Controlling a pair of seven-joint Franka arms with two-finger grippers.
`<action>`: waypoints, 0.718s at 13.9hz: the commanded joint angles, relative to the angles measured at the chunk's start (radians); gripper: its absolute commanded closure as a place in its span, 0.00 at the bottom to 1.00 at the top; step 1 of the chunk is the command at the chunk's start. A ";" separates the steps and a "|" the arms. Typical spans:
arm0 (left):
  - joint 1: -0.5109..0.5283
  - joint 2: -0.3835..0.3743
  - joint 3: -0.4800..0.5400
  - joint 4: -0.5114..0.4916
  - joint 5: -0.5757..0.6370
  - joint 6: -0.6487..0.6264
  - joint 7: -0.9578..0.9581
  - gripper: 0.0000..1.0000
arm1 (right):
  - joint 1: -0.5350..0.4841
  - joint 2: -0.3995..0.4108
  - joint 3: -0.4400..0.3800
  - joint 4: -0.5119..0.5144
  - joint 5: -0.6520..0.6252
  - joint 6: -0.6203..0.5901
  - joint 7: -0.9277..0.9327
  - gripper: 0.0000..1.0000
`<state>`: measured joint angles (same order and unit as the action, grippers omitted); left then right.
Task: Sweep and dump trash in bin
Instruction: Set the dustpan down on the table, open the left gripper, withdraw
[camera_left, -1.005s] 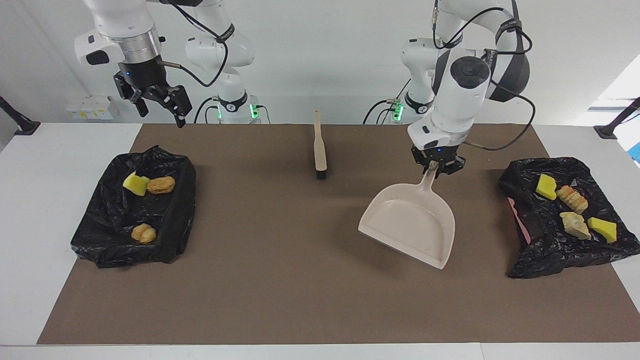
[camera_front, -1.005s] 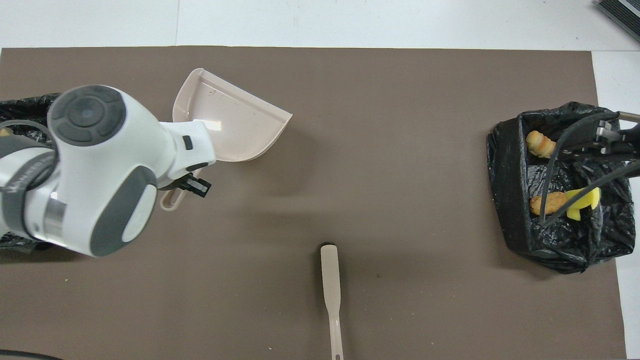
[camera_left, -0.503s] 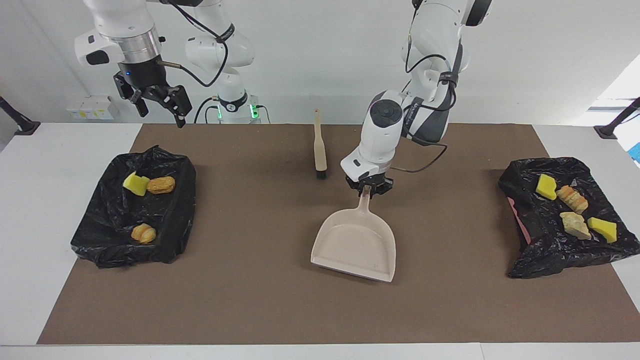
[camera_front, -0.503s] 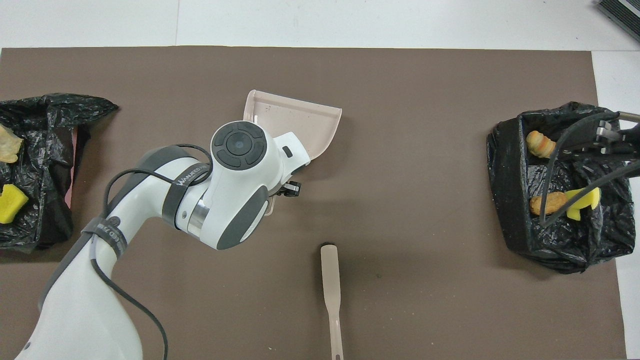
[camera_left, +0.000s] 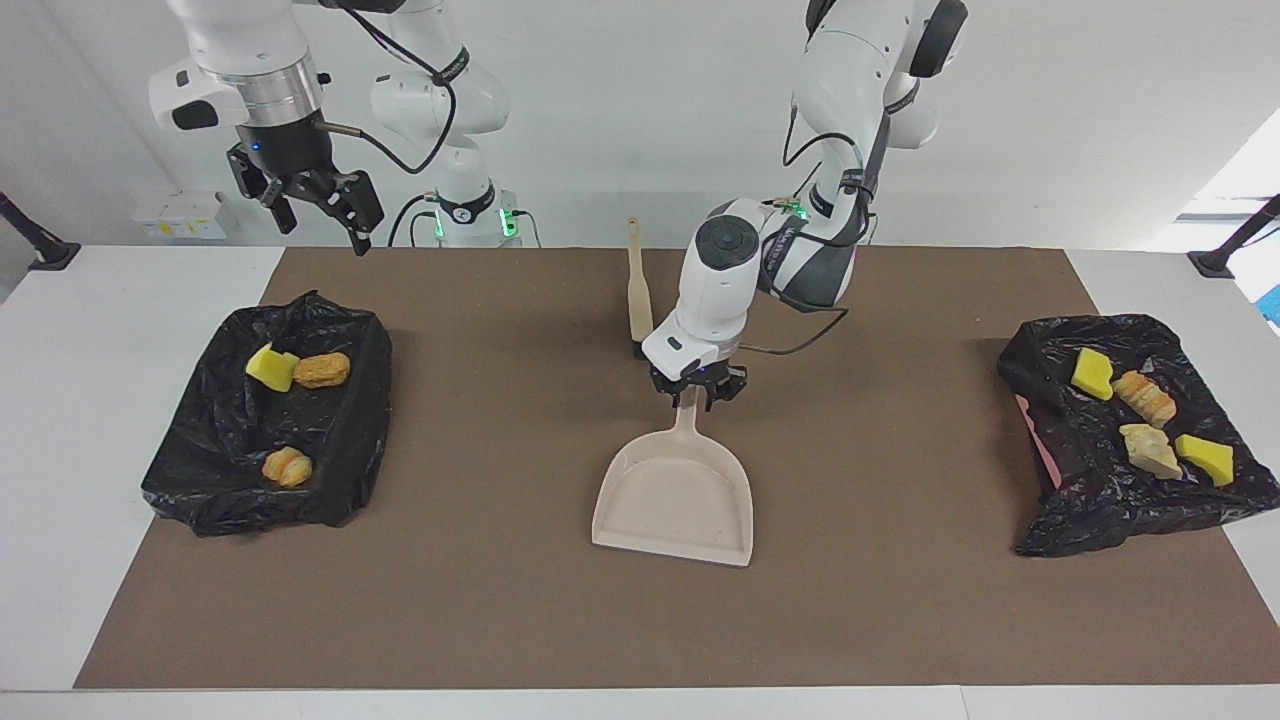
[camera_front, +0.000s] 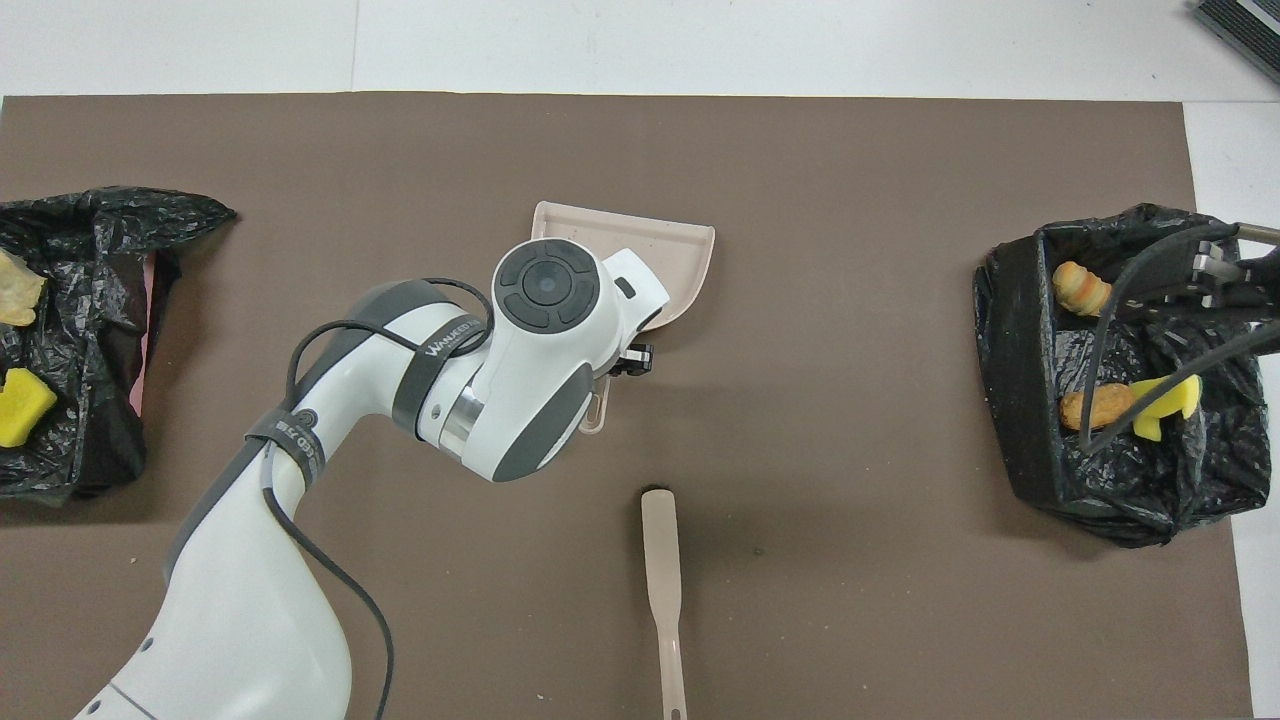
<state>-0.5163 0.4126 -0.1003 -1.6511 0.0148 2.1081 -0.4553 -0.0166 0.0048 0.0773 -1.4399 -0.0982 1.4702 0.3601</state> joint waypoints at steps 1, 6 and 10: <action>0.039 -0.055 0.028 0.007 0.004 -0.040 0.004 0.00 | -0.011 0.001 0.004 0.013 0.005 -0.019 -0.023 0.00; 0.205 -0.075 0.037 0.059 0.005 -0.103 0.142 0.00 | -0.013 0.001 0.004 0.013 0.005 -0.019 -0.023 0.00; 0.376 -0.138 0.037 0.102 -0.012 -0.242 0.399 0.00 | -0.011 0.001 0.004 0.013 0.005 -0.019 -0.023 0.00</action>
<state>-0.2165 0.3244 -0.0537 -1.5612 0.0148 1.9423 -0.1650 -0.0166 0.0048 0.0773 -1.4399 -0.0982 1.4702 0.3601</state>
